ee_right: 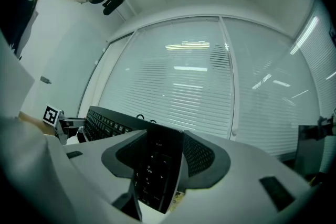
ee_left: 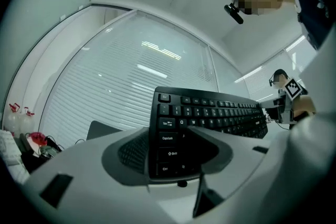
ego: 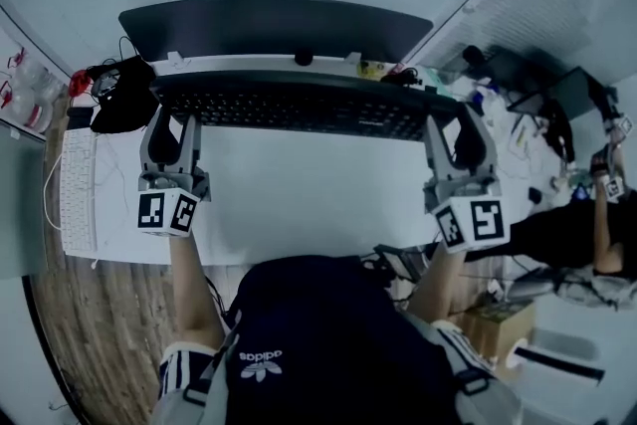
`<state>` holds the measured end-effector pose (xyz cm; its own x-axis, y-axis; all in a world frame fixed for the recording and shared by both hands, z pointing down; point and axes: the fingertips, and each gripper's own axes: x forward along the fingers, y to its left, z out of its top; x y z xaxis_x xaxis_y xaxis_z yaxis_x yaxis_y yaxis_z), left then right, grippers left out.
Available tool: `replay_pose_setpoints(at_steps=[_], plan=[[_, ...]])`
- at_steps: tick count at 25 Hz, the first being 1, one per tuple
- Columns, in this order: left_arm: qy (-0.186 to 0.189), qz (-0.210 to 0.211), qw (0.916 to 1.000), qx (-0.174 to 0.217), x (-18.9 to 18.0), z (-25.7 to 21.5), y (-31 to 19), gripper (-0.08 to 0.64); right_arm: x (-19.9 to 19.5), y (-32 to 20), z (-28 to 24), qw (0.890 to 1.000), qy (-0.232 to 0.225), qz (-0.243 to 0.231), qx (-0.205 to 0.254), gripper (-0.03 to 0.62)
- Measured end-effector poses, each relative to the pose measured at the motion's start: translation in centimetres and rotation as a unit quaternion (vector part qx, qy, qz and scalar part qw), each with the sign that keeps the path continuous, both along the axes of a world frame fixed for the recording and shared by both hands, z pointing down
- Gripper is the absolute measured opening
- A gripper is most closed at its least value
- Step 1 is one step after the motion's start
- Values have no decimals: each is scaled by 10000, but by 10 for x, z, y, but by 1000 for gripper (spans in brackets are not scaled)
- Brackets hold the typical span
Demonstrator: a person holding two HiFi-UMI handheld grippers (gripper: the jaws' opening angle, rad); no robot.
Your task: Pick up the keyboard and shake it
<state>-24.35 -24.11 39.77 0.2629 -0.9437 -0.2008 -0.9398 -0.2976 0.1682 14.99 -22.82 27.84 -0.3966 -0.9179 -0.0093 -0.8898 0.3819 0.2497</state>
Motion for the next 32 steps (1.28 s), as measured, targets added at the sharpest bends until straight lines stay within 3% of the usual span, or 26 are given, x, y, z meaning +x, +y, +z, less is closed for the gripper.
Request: replay_pose_setpoints(at_steps=[5, 14, 20, 24, 32], plan=[[-28, -91, 9997, 241, 14, -21, 10, 209, 17, 5, -17, 9997, -64, -139, 192, 209], [-14, -311, 9993, 213, 38, -27, 30, 209, 41, 3, -24, 9991, -119, -357, 210, 209], [-78, -283, 9993, 251, 58, -32, 36, 208, 57, 12, -27, 9993, -95, -323, 160, 209], [-43, -30, 9998, 184, 88, -28, 35, 207, 90, 11, -25, 9995, -174, -222, 134, 209], [56, 68, 9999, 135, 76, -29, 30, 207, 72, 29, -35, 9995, -110, -291, 101, 206]])
